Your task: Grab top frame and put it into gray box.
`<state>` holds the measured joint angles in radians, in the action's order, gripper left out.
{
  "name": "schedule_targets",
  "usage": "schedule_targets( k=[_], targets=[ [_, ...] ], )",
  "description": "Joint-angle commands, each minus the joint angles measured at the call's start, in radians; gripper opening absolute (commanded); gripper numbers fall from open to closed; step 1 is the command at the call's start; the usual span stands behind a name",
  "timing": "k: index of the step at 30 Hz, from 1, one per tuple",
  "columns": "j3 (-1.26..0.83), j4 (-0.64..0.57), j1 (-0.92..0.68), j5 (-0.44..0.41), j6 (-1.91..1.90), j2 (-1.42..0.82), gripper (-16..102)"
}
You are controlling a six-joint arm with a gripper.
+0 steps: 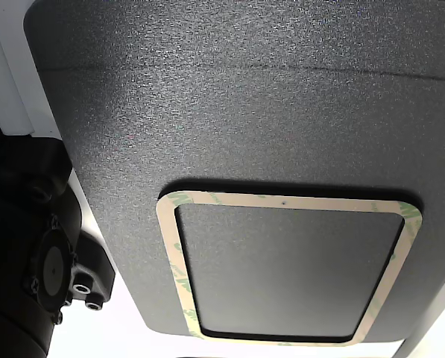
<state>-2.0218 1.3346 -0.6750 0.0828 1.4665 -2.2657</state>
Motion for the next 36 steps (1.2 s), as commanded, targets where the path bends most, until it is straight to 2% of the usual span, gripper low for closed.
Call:
schedule_targets(
  k=[1,10,17,28,36],
  targets=[
    [0.031,0.028,-0.123,-0.008,0.046,-0.009,97],
    [0.078,0.140,-0.342,-0.005,0.153,0.103,93],
    [0.202,0.241,-0.482,0.008,0.140,0.298,100],
    [0.245,0.230,-0.641,-0.075,0.178,0.514,100],
    [0.224,0.149,-0.686,-0.072,0.167,0.588,98]
  ],
)
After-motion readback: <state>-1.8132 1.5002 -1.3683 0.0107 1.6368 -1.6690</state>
